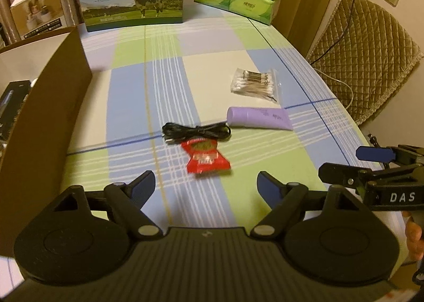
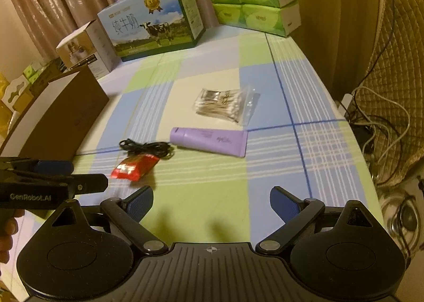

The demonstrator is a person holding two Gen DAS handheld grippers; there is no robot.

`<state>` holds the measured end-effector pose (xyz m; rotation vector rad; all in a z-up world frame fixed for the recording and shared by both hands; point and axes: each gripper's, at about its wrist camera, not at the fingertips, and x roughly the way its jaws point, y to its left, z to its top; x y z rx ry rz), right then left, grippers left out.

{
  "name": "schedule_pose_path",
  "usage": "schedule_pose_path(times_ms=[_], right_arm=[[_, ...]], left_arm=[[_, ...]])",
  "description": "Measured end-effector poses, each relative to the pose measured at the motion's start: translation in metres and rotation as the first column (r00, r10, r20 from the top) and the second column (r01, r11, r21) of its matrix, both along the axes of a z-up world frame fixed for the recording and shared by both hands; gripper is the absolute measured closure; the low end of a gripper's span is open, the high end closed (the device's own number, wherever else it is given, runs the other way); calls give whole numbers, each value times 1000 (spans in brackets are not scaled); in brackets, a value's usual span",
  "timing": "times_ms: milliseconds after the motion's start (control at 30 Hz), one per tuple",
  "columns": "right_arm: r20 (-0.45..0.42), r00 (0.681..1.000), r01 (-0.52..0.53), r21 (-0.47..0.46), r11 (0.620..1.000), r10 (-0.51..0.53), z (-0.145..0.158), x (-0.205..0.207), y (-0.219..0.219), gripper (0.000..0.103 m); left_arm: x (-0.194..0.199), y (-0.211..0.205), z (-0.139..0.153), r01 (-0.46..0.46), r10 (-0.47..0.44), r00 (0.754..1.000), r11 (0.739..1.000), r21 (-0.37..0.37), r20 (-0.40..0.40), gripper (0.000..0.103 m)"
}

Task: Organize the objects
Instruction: 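Grasp the red candy packet with the left gripper while the right gripper grasps the purple tube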

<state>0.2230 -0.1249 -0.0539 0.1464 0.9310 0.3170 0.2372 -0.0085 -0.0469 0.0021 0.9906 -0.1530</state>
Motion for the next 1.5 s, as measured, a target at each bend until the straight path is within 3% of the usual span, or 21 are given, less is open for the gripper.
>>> schedule_pose_path(times_ms=[133, 400, 700, 833, 933, 967, 1200, 1500], right_arm=[[16, 1000, -23, -11, 1000, 23, -5, 16, -4, 11], [28, 997, -74, -16, 997, 75, -16, 42, -6, 28], [30, 992, -119, -9, 993, 119, -28, 61, -6, 30], [46, 987, -154, 0, 988, 154, -30, 68, -4, 30], [68, 981, -184, 17, 983, 183, -33, 75, -1, 30], [76, 978, -199, 17, 980, 197, -34, 77, 0, 30], [106, 946, -310, 24, 950, 306, -44, 96, 15, 30], [90, 914, -394, -20, 919, 394, -65, 116, 33, 30]], left_arm=[[22, -4, -11, -2, 2, 1000, 1000, 5, -5, 28], [54, -9, -37, -3, 3, 999, 1000, 4, -50, 38], [73, -13, -58, -10, 13, 996, 999, 37, -85, 39], [76, -14, -63, -17, 21, 996, 999, 42, -87, 43], [77, -14, -66, -27, 32, 996, 998, 60, -85, 59], [76, -14, -67, -30, 35, 996, 998, 58, -85, 73], [60, 0, -63, -69, 72, 996, 996, 61, -50, 80], [39, 52, -59, -221, 225, 973, 973, 71, -58, 80]])
